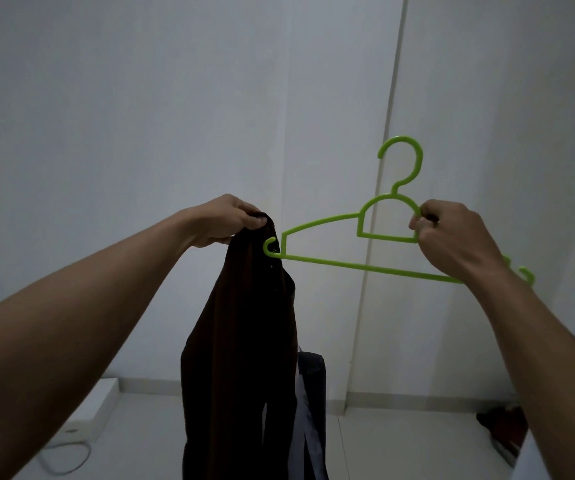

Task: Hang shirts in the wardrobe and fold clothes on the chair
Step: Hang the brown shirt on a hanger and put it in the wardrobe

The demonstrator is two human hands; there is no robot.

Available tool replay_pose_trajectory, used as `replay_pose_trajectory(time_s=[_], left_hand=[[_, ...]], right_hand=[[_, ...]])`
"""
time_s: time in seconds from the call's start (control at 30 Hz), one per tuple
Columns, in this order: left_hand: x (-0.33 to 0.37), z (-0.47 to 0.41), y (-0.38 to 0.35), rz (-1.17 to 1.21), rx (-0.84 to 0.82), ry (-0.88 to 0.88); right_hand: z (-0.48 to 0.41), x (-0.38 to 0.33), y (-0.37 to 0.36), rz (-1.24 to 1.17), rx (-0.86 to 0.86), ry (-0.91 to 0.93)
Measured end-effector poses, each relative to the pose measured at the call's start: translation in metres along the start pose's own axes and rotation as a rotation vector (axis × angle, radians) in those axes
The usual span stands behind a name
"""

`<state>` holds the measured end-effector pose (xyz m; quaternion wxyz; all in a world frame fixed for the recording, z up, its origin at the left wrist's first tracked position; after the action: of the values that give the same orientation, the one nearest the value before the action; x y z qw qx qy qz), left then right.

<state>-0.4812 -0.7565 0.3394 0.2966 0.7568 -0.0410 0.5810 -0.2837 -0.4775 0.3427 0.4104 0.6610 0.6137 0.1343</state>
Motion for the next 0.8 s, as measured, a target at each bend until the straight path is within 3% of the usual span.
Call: replay_pose_trajectory(time_s=[0.27,0.4,0.57,0.8], left_hand=[[0.007,0.004,-0.015,-0.031,-0.094,-0.016],[0.008,0.004,-0.009,-0.05,-0.057,-0.003],[0.009,0.006,-0.006,0.097,-0.19,0.027],[0.015,0.011,0.0,0.041,-0.261,0.046]], right_hand=[[0.012,-0.014,-0.01,0.05,0.176,0.026],[0.013,-0.012,0.002,0.072,0.142,0.026],[0.017,-0.013,0.008,0.103,0.182,0.034],[0.02,-0.008,0.015,0.1,0.191,0.034]])
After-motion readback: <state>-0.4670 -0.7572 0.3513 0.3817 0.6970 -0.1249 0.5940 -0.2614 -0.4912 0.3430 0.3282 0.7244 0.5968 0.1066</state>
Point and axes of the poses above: each hand's wrist, its own z-axis away from the middle knuckle, its own y-axis out of the back of the hand, x = y × z, the point moved 2 cm from there along -z, towards the middle knuckle, and after that the axes turned 10 degrees about z, right-handed, at the moved point
